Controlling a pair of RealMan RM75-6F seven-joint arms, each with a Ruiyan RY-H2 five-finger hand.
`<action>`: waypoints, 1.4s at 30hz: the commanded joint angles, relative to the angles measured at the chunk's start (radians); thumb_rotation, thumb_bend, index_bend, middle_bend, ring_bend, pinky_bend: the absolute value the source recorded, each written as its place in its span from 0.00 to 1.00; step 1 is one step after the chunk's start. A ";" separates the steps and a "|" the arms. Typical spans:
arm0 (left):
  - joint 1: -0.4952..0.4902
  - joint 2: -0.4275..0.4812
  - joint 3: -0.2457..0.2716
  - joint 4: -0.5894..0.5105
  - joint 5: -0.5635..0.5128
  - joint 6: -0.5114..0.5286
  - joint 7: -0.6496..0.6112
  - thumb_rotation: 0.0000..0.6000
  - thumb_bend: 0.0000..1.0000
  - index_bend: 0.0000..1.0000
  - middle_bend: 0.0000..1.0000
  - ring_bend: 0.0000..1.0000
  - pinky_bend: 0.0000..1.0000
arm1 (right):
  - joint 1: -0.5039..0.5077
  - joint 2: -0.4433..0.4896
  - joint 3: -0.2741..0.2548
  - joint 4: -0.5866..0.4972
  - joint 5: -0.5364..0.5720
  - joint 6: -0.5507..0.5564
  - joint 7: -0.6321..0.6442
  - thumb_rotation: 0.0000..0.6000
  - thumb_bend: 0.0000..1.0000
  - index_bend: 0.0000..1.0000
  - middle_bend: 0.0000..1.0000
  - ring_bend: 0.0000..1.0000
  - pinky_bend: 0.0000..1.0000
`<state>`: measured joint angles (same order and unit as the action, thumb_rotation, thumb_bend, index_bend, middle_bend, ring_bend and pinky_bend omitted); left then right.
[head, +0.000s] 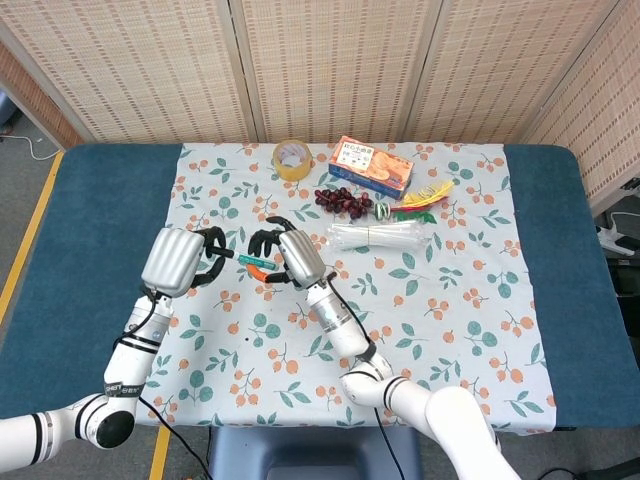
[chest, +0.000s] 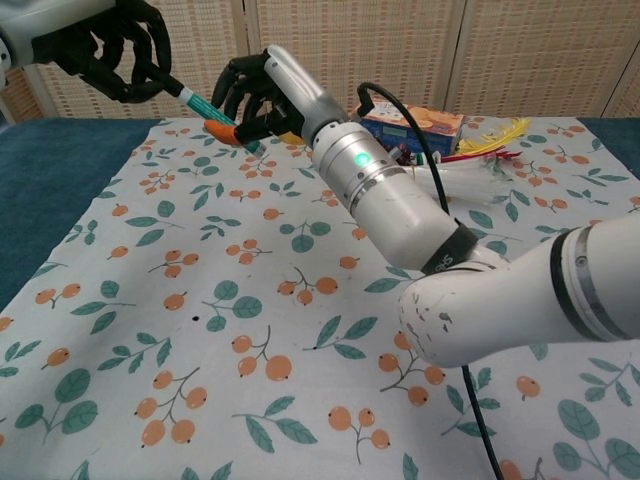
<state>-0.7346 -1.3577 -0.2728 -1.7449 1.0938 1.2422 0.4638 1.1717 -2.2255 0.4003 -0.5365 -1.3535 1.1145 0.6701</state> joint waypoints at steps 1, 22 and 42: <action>0.001 -0.003 0.005 0.007 0.009 0.004 0.010 1.00 0.74 0.77 0.86 0.80 1.00 | -0.001 0.001 0.000 -0.002 0.001 -0.001 -0.001 1.00 0.36 0.93 0.85 0.57 0.18; 0.022 0.003 -0.002 0.036 0.079 0.035 -0.036 1.00 0.84 0.81 0.93 0.82 1.00 | -0.021 0.006 -0.011 -0.015 -0.005 0.002 -0.004 1.00 0.36 0.93 0.85 0.57 0.18; 0.104 0.018 0.111 0.051 0.032 -0.080 -0.144 1.00 0.67 0.74 0.82 0.78 0.94 | -0.218 0.271 -0.218 -0.329 -0.097 -0.046 -0.222 1.00 0.36 0.93 0.85 0.57 0.18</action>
<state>-0.6384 -1.3199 -0.1754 -1.7009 1.1287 1.1705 0.3245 0.9819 -1.9983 0.2084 -0.8119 -1.4397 1.0804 0.4891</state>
